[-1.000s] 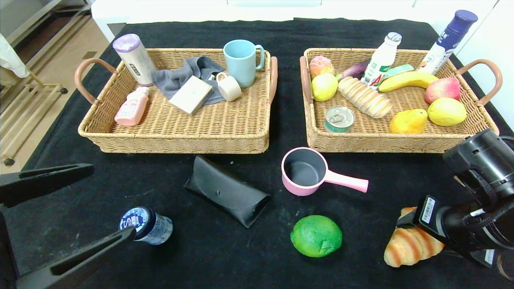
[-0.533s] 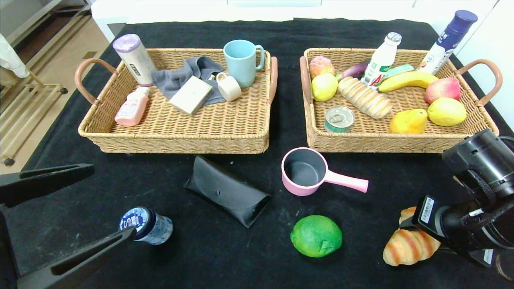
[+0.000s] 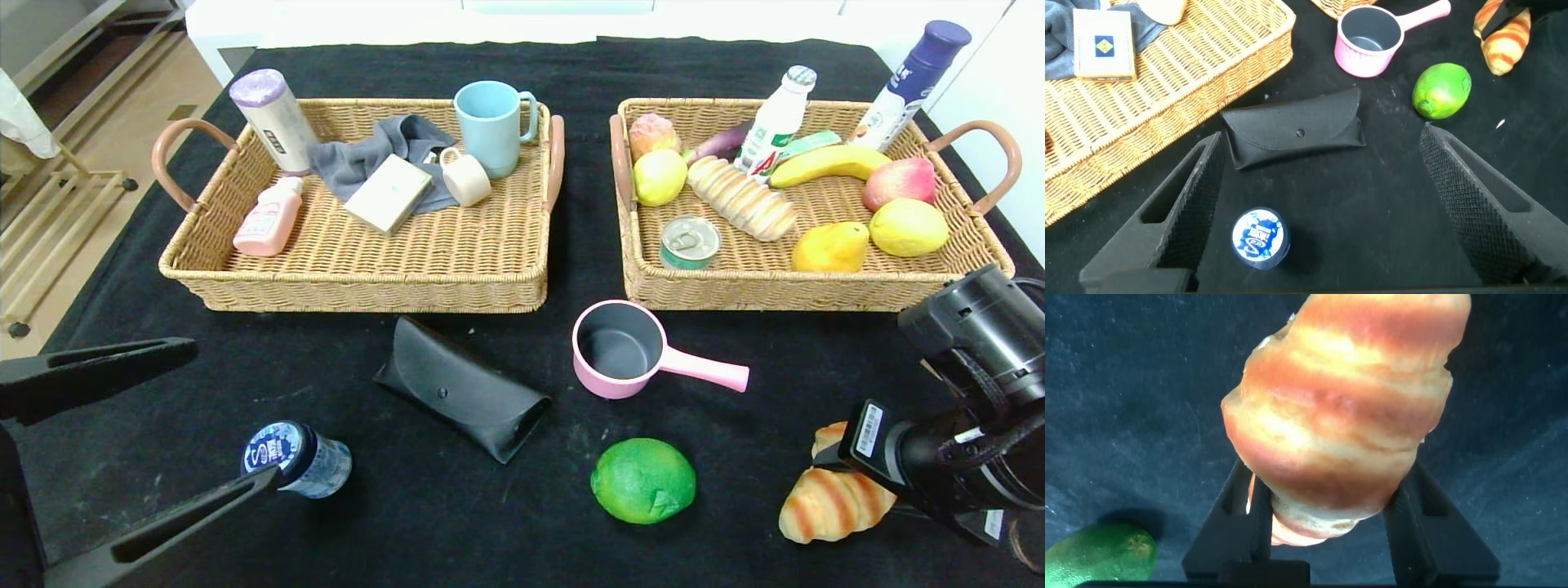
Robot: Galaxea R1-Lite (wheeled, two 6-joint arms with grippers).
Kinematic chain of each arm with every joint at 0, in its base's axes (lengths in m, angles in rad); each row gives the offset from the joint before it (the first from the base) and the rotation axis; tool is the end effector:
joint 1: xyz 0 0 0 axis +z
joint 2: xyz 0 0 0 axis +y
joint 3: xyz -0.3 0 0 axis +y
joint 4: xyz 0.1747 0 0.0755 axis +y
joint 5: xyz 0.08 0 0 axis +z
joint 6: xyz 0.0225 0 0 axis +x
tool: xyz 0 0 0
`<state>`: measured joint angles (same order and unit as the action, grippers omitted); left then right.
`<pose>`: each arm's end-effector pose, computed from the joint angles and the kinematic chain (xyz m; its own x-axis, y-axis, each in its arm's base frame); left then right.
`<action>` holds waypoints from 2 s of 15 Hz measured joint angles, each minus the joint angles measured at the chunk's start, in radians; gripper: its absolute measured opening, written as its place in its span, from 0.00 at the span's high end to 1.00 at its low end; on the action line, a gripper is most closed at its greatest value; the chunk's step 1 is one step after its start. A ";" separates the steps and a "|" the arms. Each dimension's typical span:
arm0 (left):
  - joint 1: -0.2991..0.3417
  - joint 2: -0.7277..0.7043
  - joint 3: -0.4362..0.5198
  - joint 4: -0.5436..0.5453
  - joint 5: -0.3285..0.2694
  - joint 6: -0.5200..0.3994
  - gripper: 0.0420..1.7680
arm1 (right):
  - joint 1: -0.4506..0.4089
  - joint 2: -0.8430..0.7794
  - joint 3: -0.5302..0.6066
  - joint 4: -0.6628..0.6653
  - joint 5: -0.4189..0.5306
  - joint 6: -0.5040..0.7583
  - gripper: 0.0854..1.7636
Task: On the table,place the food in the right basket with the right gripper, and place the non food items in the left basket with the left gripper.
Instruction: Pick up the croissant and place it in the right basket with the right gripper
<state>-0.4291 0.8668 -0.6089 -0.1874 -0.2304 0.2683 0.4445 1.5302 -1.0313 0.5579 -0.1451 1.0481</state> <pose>0.0848 -0.0445 0.2499 0.7881 -0.6117 -0.0686 0.6073 0.7545 0.2489 0.2069 0.0949 0.1934 0.5014 0.0787 -0.8616 0.5008 0.7857 0.3632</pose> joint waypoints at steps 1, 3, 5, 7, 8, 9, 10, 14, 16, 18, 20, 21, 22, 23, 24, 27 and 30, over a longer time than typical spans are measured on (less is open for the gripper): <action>0.000 0.000 0.000 0.000 0.000 0.000 0.03 | 0.002 -0.003 0.000 0.001 0.002 0.000 0.56; 0.000 0.001 0.001 0.000 0.000 0.000 0.03 | 0.008 -0.018 0.001 0.009 0.003 -0.017 0.56; 0.000 0.001 0.001 0.000 0.000 0.000 0.03 | 0.011 -0.040 -0.003 0.009 -0.001 -0.048 0.56; 0.000 0.001 0.001 0.000 -0.001 0.001 0.03 | 0.026 -0.073 -0.005 0.013 -0.009 -0.093 0.56; 0.000 0.001 0.001 0.000 -0.001 0.000 0.03 | 0.033 -0.087 -0.008 0.016 -0.020 -0.119 0.56; 0.000 0.001 0.001 0.000 -0.001 0.000 0.03 | 0.038 -0.099 -0.011 0.016 -0.032 -0.149 0.56; 0.000 0.001 0.001 0.000 -0.001 0.000 0.03 | 0.042 -0.111 -0.014 0.016 -0.037 -0.185 0.56; 0.000 0.001 0.001 0.000 -0.001 0.000 0.03 | 0.046 -0.154 -0.042 0.013 -0.035 -0.349 0.56; 0.000 0.001 0.001 0.000 -0.002 0.000 0.03 | 0.046 -0.165 -0.062 0.013 -0.045 -0.455 0.56; 0.000 0.001 0.001 0.000 -0.001 0.000 0.03 | 0.045 -0.171 -0.095 0.013 -0.070 -0.533 0.56; 0.000 0.001 0.001 0.000 -0.001 0.000 0.03 | 0.045 -0.164 -0.142 0.012 -0.106 -0.562 0.56; 0.000 0.001 0.001 0.000 -0.001 0.000 0.03 | 0.041 -0.156 -0.171 0.011 -0.116 -0.582 0.56; 0.000 0.001 0.001 0.000 -0.001 0.000 0.03 | 0.035 -0.145 -0.204 0.011 -0.121 -0.614 0.56; 0.000 0.001 0.001 0.000 -0.001 0.000 0.03 | 0.026 -0.131 -0.236 0.011 -0.123 -0.646 0.56; 0.000 0.001 0.001 0.000 0.000 0.000 0.03 | 0.017 -0.115 -0.266 0.009 -0.124 -0.677 0.56; 0.000 0.001 0.001 0.000 0.000 0.000 0.03 | 0.005 -0.056 -0.361 0.003 -0.128 -0.707 0.56; 0.000 0.001 0.001 0.000 0.000 0.000 0.03 | 0.005 0.007 -0.458 -0.016 -0.150 -0.718 0.56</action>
<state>-0.4296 0.8683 -0.6081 -0.1870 -0.2304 0.2683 0.4498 1.5370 -1.4889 0.5415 -0.2953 0.3300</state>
